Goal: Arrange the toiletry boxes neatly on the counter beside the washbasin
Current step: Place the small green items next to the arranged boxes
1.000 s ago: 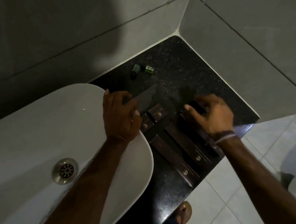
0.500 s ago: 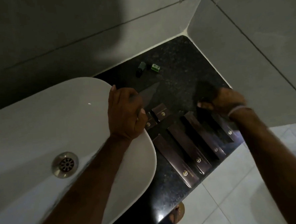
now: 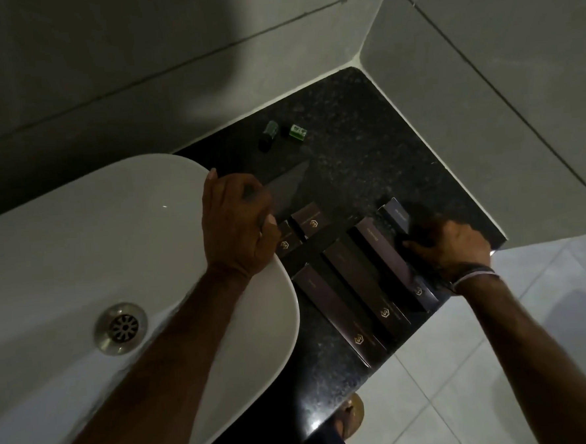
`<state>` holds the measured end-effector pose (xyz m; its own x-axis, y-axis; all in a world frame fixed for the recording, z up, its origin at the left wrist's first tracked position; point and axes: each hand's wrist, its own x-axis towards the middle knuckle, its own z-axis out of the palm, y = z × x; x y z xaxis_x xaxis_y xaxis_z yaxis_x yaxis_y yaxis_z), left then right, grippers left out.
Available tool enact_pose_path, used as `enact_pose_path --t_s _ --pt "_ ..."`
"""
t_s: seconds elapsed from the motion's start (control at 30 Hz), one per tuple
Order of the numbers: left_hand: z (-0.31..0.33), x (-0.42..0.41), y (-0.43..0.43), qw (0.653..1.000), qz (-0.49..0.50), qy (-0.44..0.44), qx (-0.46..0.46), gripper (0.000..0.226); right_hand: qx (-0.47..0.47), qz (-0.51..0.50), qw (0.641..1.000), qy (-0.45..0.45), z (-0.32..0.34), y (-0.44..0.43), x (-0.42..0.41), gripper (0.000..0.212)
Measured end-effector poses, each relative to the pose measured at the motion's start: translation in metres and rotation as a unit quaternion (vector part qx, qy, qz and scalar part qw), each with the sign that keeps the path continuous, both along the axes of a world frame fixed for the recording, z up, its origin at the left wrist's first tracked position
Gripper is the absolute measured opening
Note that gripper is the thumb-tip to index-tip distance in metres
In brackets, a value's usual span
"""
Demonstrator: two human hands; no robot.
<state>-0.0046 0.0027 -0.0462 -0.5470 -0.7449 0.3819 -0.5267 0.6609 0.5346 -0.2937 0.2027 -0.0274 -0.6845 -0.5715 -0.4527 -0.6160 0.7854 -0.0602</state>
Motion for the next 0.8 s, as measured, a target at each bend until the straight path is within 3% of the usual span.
enact_pose_path --t_s 0.1,0.17,0.3,0.4,0.57,0.67,0.8 --pt "0.0 0.0 0.0 1.0 -0.001 0.008 -0.002 0.029 -0.016 0.019 0.999 0.037 0.011 -0.007 0.001 0.072" --pt "0.0 0.0 0.0 1.0 0.0 0.013 0.0 0.03 -0.098 0.037 0.993 0.055 0.018 -0.027 0.003 0.08" --pt "-0.002 -0.001 0.0 1.0 0.0 0.019 0.003 0.03 -0.218 0.13 0.967 0.02 0.013 -0.114 0.019 0.067" --pt "-0.002 0.0 0.001 1.0 -0.003 0.018 -0.002 0.028 -0.212 0.203 0.956 0.014 0.001 -0.196 0.04 0.059" --pt "-0.001 -0.001 0.0 1.0 -0.004 0.022 0.002 0.028 -0.106 0.304 0.941 0.099 -0.014 -0.279 0.07 0.049" --pt "-0.002 -0.002 0.0 1.0 0.002 0.025 0.0 0.03 -0.105 0.317 0.933 0.136 -0.013 -0.281 0.061 0.04" --pt "-0.001 -0.001 0.0 1.0 0.007 0.022 -0.009 0.033 -0.09 0.269 0.956 0.069 -0.006 -0.239 0.034 0.043"
